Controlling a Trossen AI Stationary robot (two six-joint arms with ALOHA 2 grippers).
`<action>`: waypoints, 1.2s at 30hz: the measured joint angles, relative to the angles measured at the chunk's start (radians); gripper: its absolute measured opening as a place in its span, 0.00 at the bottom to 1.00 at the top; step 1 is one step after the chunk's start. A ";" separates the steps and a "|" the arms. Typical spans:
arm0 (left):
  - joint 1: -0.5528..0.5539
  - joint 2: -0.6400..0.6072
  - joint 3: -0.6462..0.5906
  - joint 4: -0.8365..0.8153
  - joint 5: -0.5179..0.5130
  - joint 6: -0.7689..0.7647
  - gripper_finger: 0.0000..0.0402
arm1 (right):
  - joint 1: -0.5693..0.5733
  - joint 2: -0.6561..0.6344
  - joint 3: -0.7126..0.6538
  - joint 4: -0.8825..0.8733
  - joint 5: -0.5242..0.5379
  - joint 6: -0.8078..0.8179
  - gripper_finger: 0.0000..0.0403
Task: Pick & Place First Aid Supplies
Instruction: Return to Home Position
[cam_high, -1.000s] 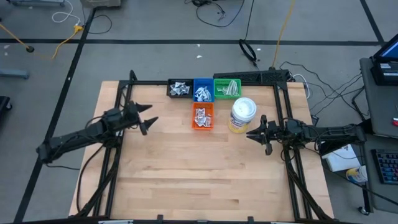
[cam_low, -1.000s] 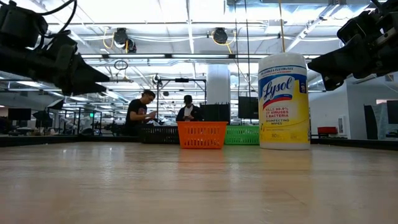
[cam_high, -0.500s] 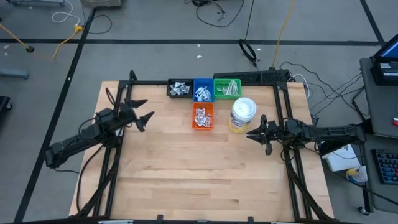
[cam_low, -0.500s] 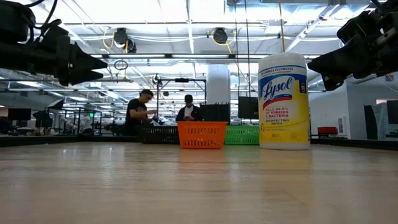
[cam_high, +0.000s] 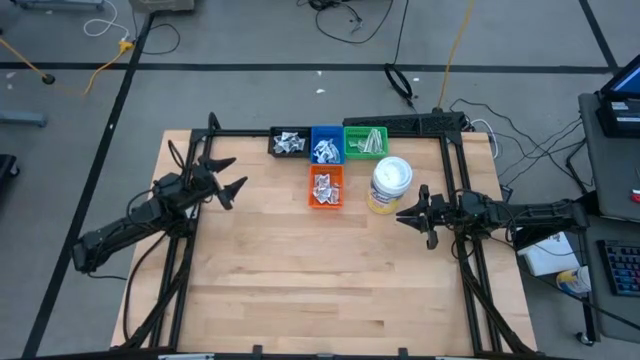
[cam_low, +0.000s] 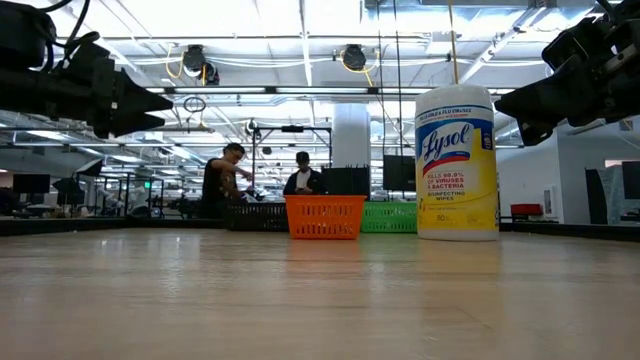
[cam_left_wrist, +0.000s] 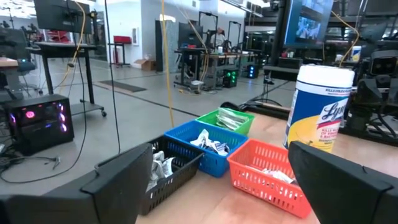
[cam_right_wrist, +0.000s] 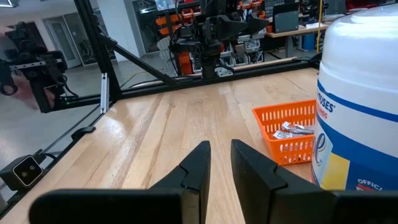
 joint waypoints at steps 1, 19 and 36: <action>0.000 0.000 0.000 0.003 0.000 0.000 0.95 | 0.000 0.000 0.000 0.000 0.000 0.000 0.15; 0.000 0.000 -0.001 0.013 0.000 -0.002 0.92 | 0.000 0.000 0.000 0.000 0.000 0.000 0.15; 0.000 0.001 0.001 0.015 0.000 -0.001 0.90 | 0.000 0.000 0.000 0.000 0.000 0.000 0.15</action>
